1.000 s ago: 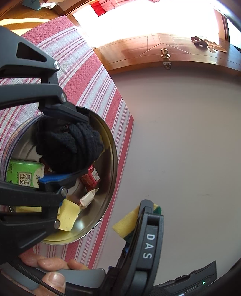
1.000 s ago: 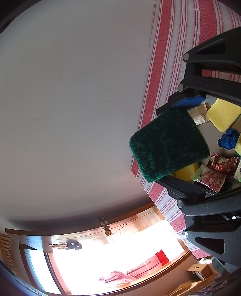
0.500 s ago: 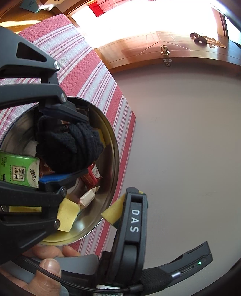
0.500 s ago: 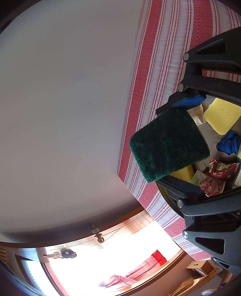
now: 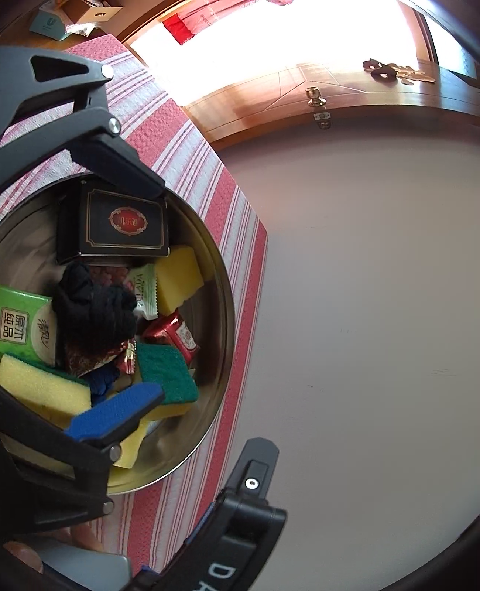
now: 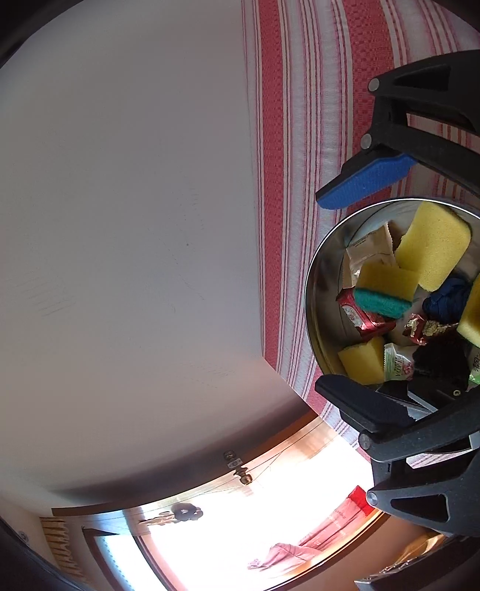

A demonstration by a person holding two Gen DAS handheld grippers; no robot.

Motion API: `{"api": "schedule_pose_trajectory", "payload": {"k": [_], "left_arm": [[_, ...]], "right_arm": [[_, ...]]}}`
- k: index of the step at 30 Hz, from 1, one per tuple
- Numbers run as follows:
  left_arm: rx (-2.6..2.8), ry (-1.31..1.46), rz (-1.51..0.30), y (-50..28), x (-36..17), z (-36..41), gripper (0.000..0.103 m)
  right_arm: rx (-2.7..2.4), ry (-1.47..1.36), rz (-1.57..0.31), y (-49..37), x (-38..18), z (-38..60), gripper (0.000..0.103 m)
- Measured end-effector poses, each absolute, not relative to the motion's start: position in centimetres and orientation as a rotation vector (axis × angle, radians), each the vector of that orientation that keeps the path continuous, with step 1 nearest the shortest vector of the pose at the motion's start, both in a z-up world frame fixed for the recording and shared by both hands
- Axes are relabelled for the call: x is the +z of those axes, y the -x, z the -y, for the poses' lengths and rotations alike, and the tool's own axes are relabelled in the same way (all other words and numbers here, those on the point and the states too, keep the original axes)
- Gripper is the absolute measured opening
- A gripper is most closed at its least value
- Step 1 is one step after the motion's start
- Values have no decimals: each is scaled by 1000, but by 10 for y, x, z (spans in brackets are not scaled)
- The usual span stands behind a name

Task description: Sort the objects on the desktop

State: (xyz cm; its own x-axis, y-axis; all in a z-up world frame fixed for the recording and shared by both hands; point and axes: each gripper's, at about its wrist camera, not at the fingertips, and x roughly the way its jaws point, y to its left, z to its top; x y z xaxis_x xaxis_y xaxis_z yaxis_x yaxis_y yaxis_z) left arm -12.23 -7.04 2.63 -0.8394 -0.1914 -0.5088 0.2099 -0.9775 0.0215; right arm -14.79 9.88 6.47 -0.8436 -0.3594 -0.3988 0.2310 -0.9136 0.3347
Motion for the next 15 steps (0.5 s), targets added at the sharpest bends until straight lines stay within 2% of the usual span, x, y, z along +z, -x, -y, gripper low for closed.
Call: {"api": "schedule_pose_trajectory", "payload": {"k": [2, 5, 15], "left_arm": [[-2826, -770, -47, 120, 26, 68, 102], [-2821, -763, -36, 116, 25, 64, 102], [-2779, -714, 26, 93, 19, 54, 102]], "right_arm": [[-2734, -630, 418, 139, 63, -104, 93], [-2785, -565, 404, 125, 62, -110, 100], [-2834, -491, 421, 96, 51, -119, 102]]}}
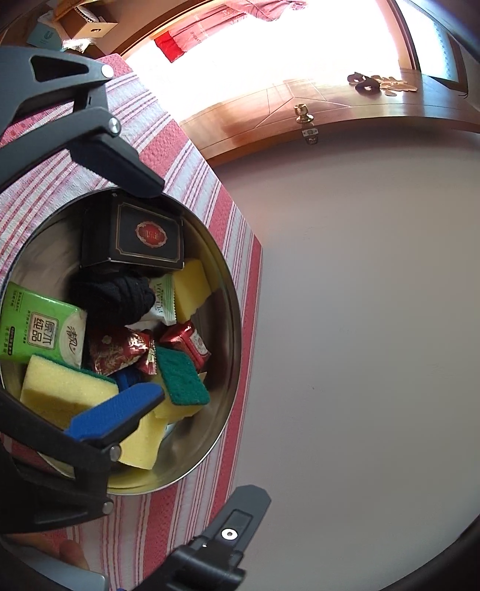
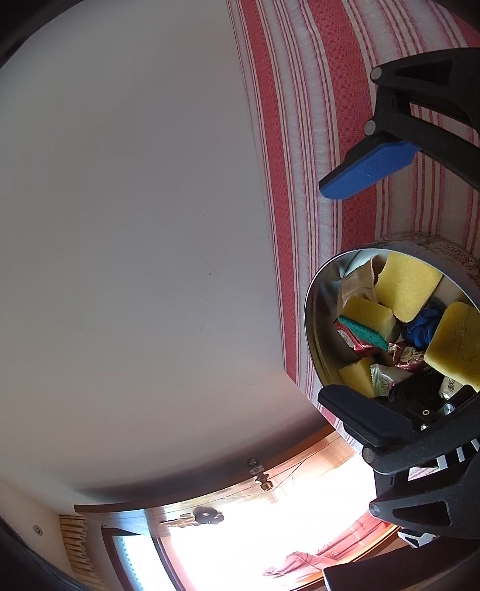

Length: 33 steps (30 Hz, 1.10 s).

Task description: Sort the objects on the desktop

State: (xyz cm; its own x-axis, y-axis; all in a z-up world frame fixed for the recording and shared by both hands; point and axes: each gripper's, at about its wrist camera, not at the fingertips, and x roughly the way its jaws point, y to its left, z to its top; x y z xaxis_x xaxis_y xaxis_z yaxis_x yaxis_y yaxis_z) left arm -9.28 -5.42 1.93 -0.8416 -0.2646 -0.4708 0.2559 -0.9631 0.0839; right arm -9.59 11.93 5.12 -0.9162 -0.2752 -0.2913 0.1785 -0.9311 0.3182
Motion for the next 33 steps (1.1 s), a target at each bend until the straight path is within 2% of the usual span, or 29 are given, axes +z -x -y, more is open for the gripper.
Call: {"api": "schedule_pose_trajectory", "payload": {"k": [14, 23, 33], "left_arm": [[-2767, -734, 0, 70, 18, 52, 102], [-2766, -744, -33, 60, 18, 63, 102], [-2778, -712, -38, 47, 21, 67, 102]], "right_arm": [[-2922, -275, 372, 54, 56, -125, 102], [-2943, -196, 168, 46, 58, -98, 102], [-2895, -155, 112, 27, 57, -92, 103]]}}
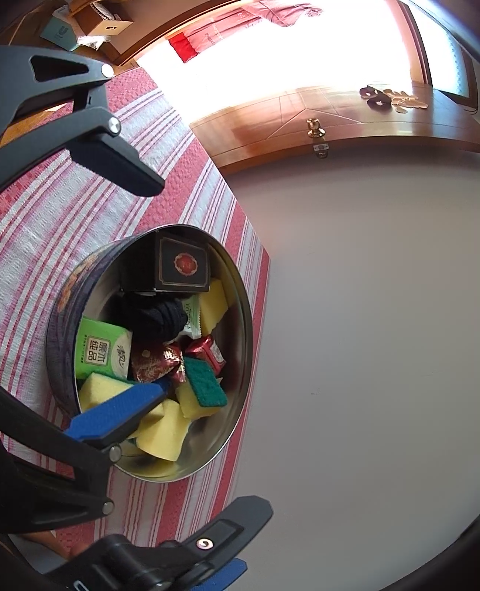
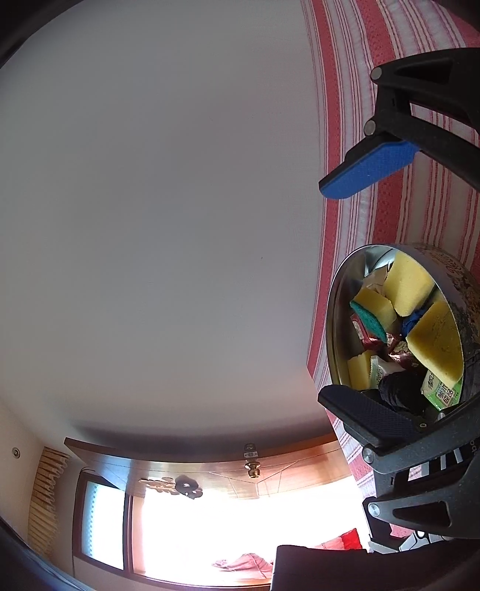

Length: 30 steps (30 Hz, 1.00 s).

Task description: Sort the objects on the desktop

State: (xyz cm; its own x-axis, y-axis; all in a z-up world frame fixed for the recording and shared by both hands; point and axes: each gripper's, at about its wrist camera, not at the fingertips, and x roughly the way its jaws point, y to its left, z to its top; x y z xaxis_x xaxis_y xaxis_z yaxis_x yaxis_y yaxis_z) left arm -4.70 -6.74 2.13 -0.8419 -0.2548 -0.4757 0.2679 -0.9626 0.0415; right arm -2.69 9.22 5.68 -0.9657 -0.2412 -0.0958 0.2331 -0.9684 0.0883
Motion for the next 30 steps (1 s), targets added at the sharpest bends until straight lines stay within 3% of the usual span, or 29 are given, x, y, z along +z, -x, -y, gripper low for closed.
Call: {"api": "schedule_pose_trajectory", "payload": {"k": [13, 21, 30], "left_arm": [[-2794, -728, -13, 38, 23, 70, 102], [-2863, -743, -137, 16, 35, 84, 102], [-2869, -625, -21, -21, 52, 83, 103]], "right_arm": [[-2903, -317, 208, 7, 58, -99, 103], [-2900, -413, 237, -6, 68, -98, 102], [-2898, -418, 312, -34, 73, -104, 102]]}}
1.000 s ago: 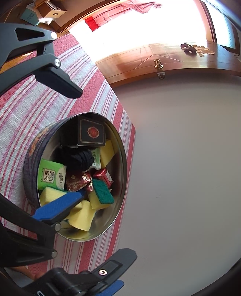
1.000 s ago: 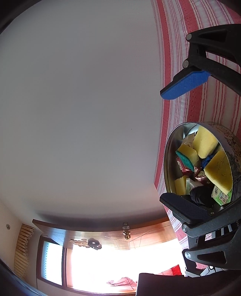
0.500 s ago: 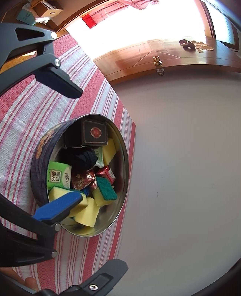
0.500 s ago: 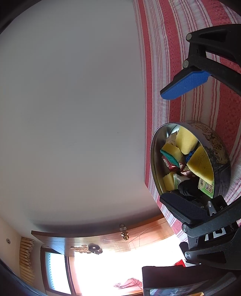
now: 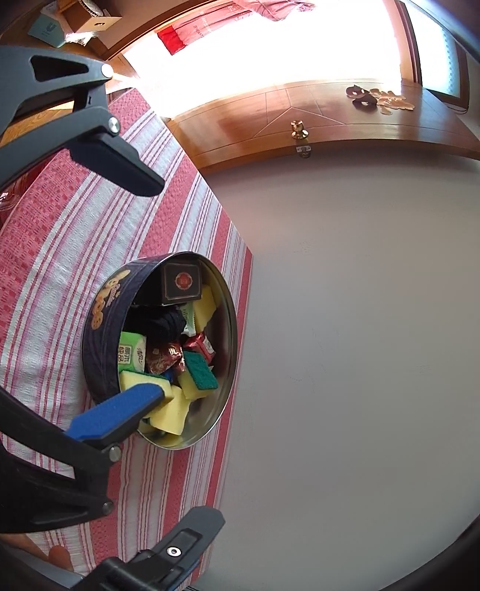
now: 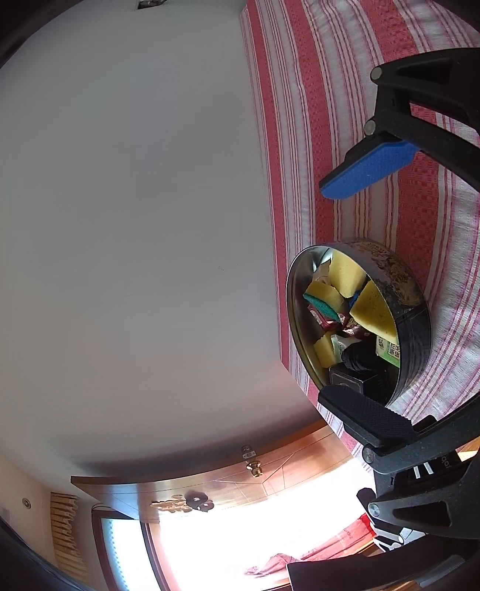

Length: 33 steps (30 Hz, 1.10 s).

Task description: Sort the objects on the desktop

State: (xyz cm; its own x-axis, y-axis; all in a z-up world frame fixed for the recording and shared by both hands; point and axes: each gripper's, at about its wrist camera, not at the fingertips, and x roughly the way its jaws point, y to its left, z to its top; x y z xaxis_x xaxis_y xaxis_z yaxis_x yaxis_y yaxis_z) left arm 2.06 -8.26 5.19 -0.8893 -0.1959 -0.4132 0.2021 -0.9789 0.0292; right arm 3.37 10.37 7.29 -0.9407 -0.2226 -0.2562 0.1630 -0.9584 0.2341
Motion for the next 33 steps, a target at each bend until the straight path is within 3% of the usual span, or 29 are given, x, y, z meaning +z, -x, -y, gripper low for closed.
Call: {"api": "schedule_pose_trajectory", "payload": {"k": [15, 33], "left_arm": [[-2902, -572, 74, -55, 64, 84, 103], [-2867, -520, 51, -48, 67, 85, 103]], "right_arm": [[-2933, -291, 206, -93, 99, -85, 103], [-2952, -249, 206, -93, 97, -95, 102]]}}
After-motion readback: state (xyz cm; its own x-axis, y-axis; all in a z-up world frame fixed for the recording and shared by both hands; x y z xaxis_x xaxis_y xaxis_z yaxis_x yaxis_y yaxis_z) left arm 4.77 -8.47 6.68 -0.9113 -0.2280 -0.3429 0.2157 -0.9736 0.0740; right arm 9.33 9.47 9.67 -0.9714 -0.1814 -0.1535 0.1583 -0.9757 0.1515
